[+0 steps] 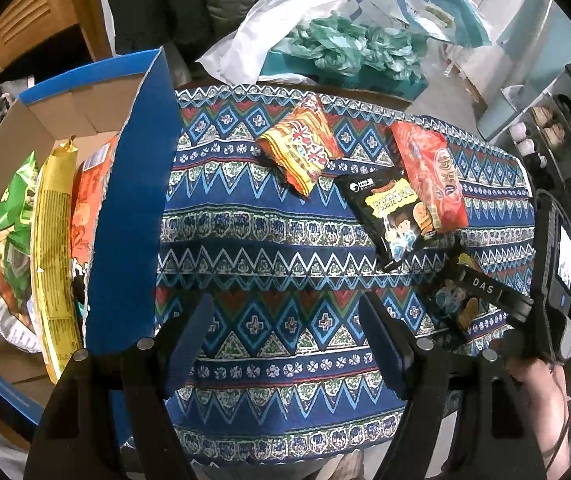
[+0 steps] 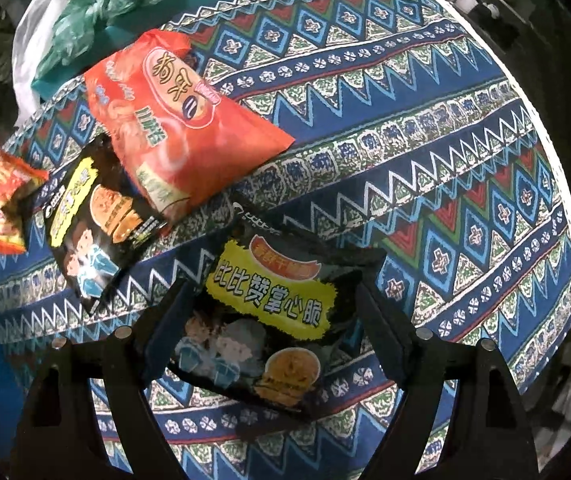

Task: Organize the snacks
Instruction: 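Grasp the black snack bag with yellow label with the right tool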

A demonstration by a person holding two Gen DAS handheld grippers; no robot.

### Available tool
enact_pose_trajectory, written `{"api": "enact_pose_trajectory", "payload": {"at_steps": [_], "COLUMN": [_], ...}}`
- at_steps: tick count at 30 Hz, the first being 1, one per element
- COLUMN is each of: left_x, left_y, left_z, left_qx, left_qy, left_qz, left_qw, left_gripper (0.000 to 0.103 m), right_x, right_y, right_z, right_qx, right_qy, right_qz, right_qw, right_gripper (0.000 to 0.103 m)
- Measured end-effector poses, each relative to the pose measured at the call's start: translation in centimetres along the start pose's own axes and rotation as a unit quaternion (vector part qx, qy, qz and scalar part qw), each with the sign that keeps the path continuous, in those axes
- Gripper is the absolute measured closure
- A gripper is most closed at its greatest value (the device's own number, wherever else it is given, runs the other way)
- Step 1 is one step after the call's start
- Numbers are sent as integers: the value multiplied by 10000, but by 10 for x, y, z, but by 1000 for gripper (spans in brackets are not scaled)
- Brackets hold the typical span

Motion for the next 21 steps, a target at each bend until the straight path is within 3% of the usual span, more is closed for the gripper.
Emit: {"api": "enact_pose_trajectory", "payload": {"at_steps": [6,10,16,21], "left_x": [0,-4,-8,-7], "left_y": [4,9,13,18], "left_z": [1,-2,-6,-3], "left_qx": [12,-5,9,35], "left_qy": [-27,-35,55,4], "left_qz": [32,112,173,205], "left_qw": [10000,9999,9998,9998], "left_gripper": [27,27,26,27], "right_x": [13,5,19,20], "right_y": [2,16,25,34], "right_z": [-21,-25,-23,0], "right_qx": [-181,-4,-111,-295], "right_qy": [239,505,360,-273], "right_qz": [29,300,87,-116], "right_qw": [9995,9983,9993,9991], "right_gripper": [21,20,20,18]}}
Point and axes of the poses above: each gripper's, at about its wrist camera, not at the fingertips, and y roughly the way its jaws point, z to its left, x to its top, the point moved 7 cm from there along y, roughly the way its jaws point, and after that the axes turned 14 degrees about -z, right-handed, at the moved point
